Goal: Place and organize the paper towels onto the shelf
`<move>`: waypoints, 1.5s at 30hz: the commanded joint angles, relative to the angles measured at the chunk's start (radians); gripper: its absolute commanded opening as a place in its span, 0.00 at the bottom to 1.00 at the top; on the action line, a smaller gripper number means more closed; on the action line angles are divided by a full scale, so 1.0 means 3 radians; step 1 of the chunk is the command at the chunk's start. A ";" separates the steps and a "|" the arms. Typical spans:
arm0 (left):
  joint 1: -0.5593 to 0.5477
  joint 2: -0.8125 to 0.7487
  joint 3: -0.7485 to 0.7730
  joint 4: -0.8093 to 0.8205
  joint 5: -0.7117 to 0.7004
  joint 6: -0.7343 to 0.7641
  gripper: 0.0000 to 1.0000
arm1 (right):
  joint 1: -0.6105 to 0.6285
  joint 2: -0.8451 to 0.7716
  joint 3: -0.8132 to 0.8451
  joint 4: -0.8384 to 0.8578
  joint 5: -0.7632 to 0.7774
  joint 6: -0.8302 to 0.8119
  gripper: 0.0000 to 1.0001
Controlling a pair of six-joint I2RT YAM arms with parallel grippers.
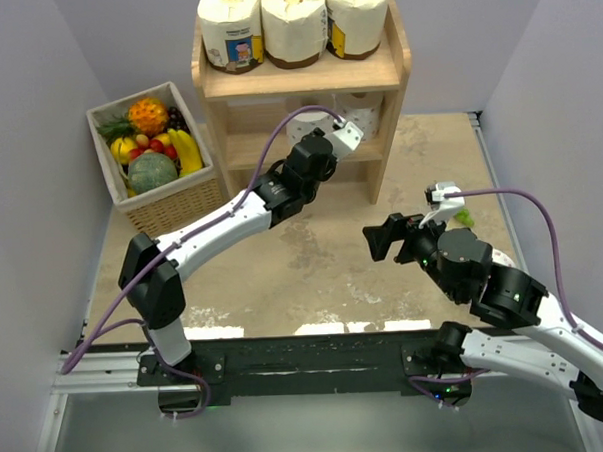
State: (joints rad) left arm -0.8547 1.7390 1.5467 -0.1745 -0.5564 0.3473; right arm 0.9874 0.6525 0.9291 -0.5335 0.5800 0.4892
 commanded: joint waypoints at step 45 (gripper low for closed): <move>0.0098 -0.1890 -0.1422 -0.0231 0.1492 -0.1137 1.00 | -0.0049 0.0816 0.0390 -0.0650 0.0535 0.0455 0.99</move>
State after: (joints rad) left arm -0.8291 1.2049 1.2179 -0.2070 -0.1127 0.0551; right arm 0.9871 0.8658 1.0168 -0.7010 0.6537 0.5850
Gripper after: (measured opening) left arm 0.997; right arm 0.986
